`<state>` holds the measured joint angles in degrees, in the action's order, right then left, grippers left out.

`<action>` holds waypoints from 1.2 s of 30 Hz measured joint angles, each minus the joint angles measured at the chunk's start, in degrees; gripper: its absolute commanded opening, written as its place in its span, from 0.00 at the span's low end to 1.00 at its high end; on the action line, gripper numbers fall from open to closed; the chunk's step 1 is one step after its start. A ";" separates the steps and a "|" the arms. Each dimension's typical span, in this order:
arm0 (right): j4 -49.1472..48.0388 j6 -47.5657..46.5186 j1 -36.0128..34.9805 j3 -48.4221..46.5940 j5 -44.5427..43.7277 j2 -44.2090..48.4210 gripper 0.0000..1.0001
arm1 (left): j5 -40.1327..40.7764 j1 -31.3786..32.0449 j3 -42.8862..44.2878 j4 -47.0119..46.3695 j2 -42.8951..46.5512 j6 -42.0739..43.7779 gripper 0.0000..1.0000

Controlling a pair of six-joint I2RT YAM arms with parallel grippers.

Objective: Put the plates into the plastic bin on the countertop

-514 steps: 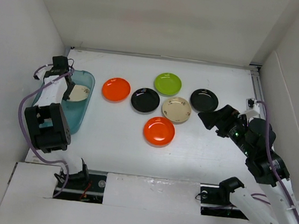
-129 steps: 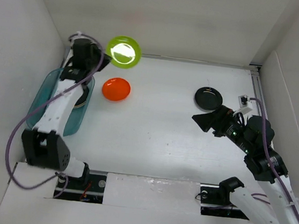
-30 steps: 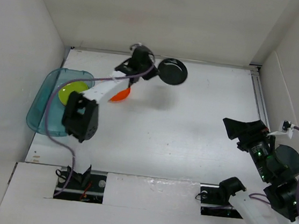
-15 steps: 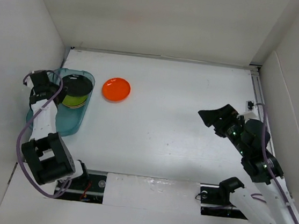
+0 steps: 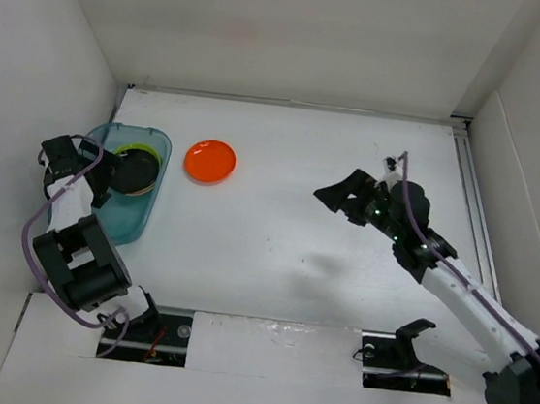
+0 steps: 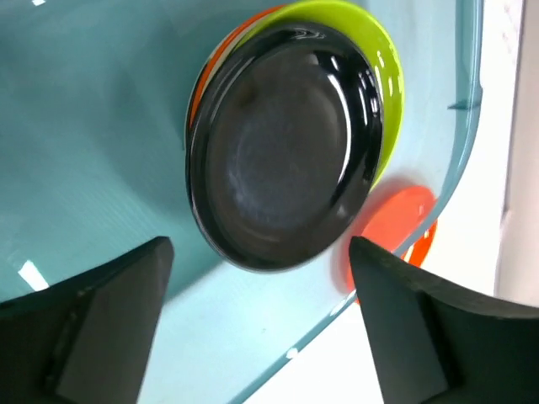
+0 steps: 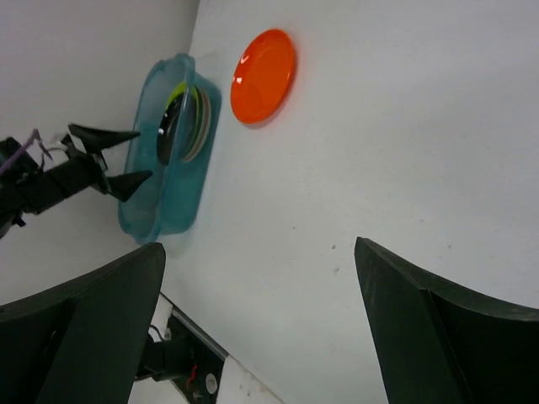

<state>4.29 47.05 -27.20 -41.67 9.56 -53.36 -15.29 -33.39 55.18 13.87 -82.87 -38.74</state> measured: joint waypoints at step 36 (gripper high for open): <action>-8.61 18.01 -9.92 -75.38 13.40 -97.07 0.08 | 8.15 29.97 -5.05 6.99 34.45 10.88 1.00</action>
<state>-4.32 65.06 -37.12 -117.05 22.96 -150.43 -7.14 -3.42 50.13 20.86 -48.42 -27.86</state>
